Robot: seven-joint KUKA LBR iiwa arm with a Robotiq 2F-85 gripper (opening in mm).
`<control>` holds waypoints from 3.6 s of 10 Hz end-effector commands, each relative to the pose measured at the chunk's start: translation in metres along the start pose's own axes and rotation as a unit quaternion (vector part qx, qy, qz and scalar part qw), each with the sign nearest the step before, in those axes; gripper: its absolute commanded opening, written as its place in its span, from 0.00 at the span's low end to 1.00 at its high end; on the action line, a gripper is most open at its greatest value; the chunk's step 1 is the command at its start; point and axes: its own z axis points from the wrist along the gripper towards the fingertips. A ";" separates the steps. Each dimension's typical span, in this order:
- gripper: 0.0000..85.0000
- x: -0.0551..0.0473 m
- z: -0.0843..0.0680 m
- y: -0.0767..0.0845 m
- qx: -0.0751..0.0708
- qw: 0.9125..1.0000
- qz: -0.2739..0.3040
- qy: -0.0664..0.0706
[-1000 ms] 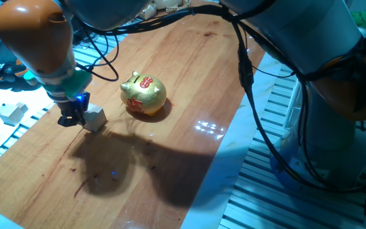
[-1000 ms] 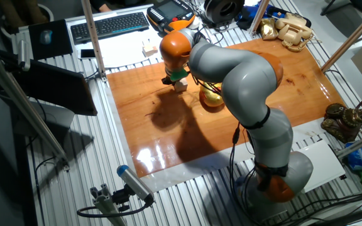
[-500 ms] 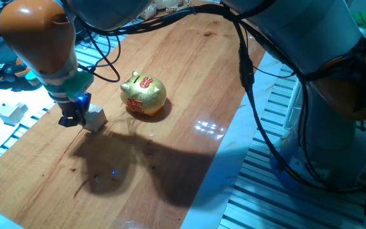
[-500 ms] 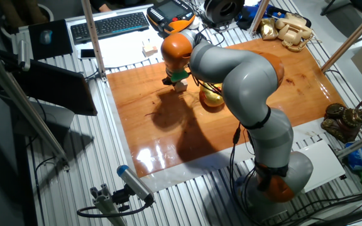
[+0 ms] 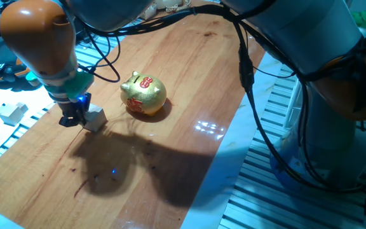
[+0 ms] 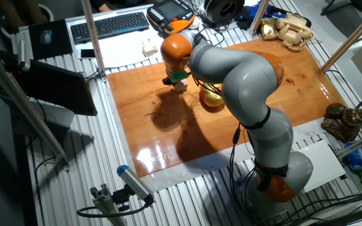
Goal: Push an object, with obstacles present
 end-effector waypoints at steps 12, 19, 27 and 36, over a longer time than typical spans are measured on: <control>0.00 0.001 0.014 -0.028 -0.008 0.999 -0.051 0.000; 0.00 0.002 0.011 -0.040 -0.003 0.998 -0.057 0.001; 0.00 -0.004 0.013 -0.060 -0.002 0.997 -0.071 0.000; 0.00 -0.013 0.014 -0.082 0.000 0.998 -0.060 0.004</control>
